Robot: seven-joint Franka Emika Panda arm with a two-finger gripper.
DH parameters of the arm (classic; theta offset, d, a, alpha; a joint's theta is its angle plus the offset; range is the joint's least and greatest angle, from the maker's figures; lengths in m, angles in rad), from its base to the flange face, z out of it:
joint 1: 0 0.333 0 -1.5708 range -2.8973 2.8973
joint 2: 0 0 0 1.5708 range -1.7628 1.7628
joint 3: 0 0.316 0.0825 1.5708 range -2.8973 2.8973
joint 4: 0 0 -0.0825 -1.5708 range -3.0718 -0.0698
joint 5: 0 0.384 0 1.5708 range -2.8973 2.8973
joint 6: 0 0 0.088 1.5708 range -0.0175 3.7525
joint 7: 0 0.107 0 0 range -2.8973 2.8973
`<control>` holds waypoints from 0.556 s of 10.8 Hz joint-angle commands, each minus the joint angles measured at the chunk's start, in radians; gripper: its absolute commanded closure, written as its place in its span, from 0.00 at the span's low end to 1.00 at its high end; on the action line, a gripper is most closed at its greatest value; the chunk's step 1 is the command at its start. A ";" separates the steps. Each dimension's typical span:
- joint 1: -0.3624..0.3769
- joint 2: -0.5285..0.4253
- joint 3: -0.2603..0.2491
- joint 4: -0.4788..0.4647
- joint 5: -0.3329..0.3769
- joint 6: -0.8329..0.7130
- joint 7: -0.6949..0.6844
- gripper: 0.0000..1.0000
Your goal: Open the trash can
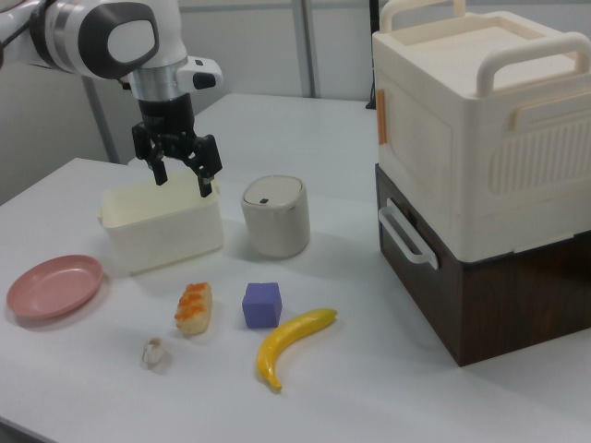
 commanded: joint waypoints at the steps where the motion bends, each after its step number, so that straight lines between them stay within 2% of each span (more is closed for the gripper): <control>1: 0.011 0.003 -0.014 0.014 0.024 -0.026 -0.013 0.00; 6: 0.014 0.006 -0.011 0.010 0.024 0.000 -0.013 0.00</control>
